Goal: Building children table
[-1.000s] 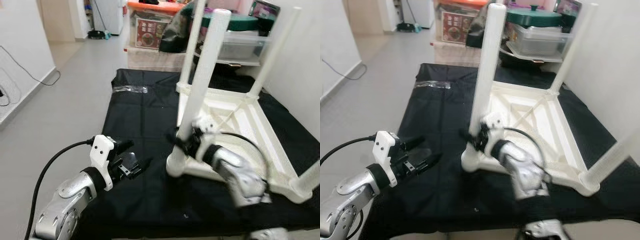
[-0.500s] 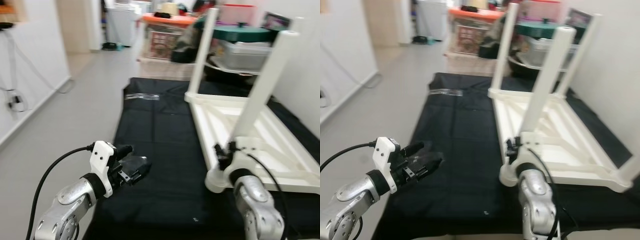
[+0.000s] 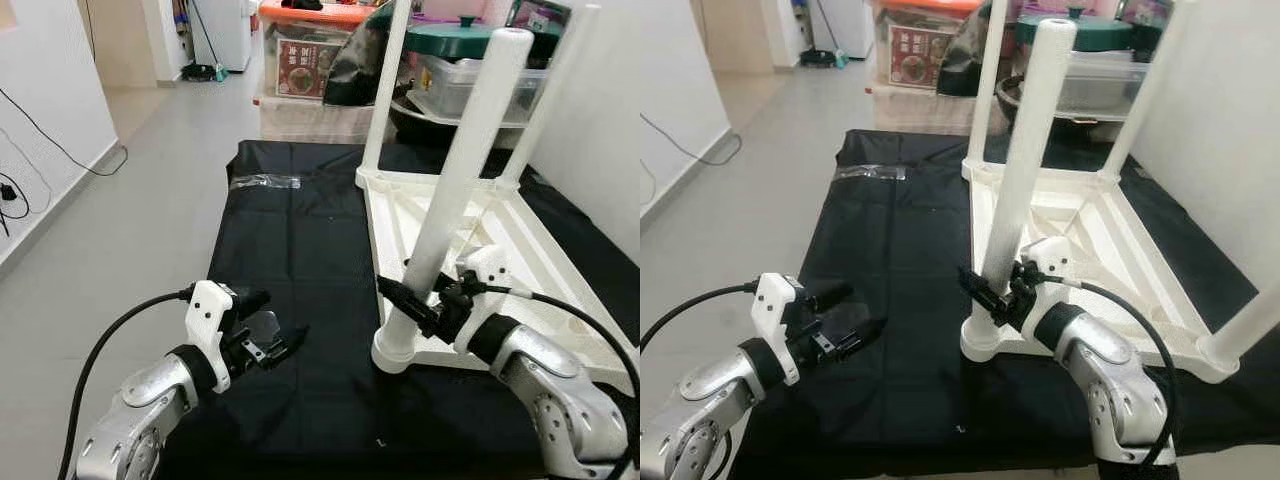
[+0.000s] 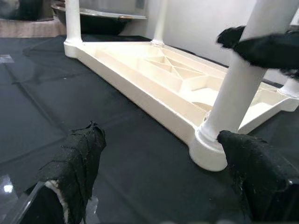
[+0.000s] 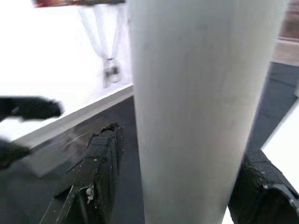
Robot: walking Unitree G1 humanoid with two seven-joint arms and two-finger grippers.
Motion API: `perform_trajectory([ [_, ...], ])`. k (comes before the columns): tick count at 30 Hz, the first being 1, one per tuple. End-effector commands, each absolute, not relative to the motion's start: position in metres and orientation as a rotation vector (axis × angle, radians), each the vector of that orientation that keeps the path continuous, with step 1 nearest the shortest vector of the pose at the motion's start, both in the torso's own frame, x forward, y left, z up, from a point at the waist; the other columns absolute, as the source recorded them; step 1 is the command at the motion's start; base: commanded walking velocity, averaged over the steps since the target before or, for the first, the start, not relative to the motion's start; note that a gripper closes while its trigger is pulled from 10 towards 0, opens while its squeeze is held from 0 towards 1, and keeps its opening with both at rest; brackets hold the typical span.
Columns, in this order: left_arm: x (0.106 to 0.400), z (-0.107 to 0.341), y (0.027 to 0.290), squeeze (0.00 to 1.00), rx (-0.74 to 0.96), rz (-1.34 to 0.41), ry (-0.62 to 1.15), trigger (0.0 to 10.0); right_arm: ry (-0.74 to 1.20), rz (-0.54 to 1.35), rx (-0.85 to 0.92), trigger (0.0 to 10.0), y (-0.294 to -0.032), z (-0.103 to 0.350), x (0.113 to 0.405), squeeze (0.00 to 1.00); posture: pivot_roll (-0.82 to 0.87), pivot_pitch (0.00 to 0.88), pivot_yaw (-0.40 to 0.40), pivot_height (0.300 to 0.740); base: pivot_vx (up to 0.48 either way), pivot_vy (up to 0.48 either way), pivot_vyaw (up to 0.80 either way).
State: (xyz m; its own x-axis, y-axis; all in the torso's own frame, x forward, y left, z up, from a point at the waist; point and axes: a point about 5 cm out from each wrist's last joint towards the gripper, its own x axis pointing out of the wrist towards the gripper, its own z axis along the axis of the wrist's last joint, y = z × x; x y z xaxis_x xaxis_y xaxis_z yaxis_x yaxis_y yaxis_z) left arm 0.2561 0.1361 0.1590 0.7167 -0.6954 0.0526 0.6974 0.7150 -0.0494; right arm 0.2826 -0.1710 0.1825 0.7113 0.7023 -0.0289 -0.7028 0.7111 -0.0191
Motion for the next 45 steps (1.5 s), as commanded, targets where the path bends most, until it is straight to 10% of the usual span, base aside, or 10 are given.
perform_trajectory([
  [1,0.256,0.158,0.136,0.0,-0.057,-0.771,-0.032,10.0,0.046,0.896,-0.038,10.0,-0.156,0.173,0.281,0.0,0.06,0.0,-0.106,0.74,0.0,0.0,0.0],
  [5,0.255,0.161,0.136,0.0,-0.056,-0.76,-0.042,10.0,0.078,0.911,-0.035,6.4,-0.138,0.16,0.299,0.0,0.09,0.0,-0.124,0.74,0.0,0.0,0.0],
  [6,0.254,0.161,0.138,0.0,-0.055,-0.753,-0.042,10.0,0.101,0.833,-0.035,0.0,-0.136,0.156,0.309,0.0,0.09,0.0,-0.126,0.74,0.0,0.0,0.0],
  [19,0.249,0.156,0.141,0.0,-0.059,-0.737,-0.024,10.0,0.343,-0.274,-0.058,0.0,-0.207,0.125,0.287,0.0,0.06,0.0,-0.109,0.74,0.0,0.0,0.0],
  [22,0.25,0.155,0.139,0.0,-0.062,-0.744,-0.02,10.0,0.261,-0.072,-0.022,10.0,-0.181,0.137,0.279,0.0,0.05,0.0,-0.103,0.74,0.0,0.0,0.0],
  [25,0.25,0.154,0.137,0.0,-0.066,-0.751,-0.019,10.0,0.179,0.081,0.008,10.0,-0.166,0.144,0.277,0.0,0.04,0.0,-0.097,0.74,0.0,0.0,0.0],
  [26,0.25,0.154,0.136,0.0,-0.066,-0.754,-0.019,10.0,0.143,0.129,0.01,10.0,-0.164,0.147,0.278,1.0,0.05,0.0,-0.097,0.74,0.0,0.0,0.0],
  [31,0.251,0.156,0.138,0.0,-0.064,-0.754,-0.021,10.0,0.114,0.213,0.017,10.0,-0.156,0.158,0.284,1.0,0.05,0.0,-0.101,0.74,0.0,0.0,0.0],
  [32,0.251,0.156,0.138,0.0,-0.063,-0.753,-0.022,10.0,0.111,0.24,0.036,10.0,-0.154,0.162,0.284,0.0,0.05,0.0,-0.102,0.74,0.0,0.0,0.0],
  [45,0.254,0.158,0.138,0.0,-0.058,-0.747,-0.034,10.0,0.067,0.936,-0.075,10.0,-0.159,0.171,0.285,0.0,0.08,0.0,-0.12,0.74,0.0,0.0,0.0],
])
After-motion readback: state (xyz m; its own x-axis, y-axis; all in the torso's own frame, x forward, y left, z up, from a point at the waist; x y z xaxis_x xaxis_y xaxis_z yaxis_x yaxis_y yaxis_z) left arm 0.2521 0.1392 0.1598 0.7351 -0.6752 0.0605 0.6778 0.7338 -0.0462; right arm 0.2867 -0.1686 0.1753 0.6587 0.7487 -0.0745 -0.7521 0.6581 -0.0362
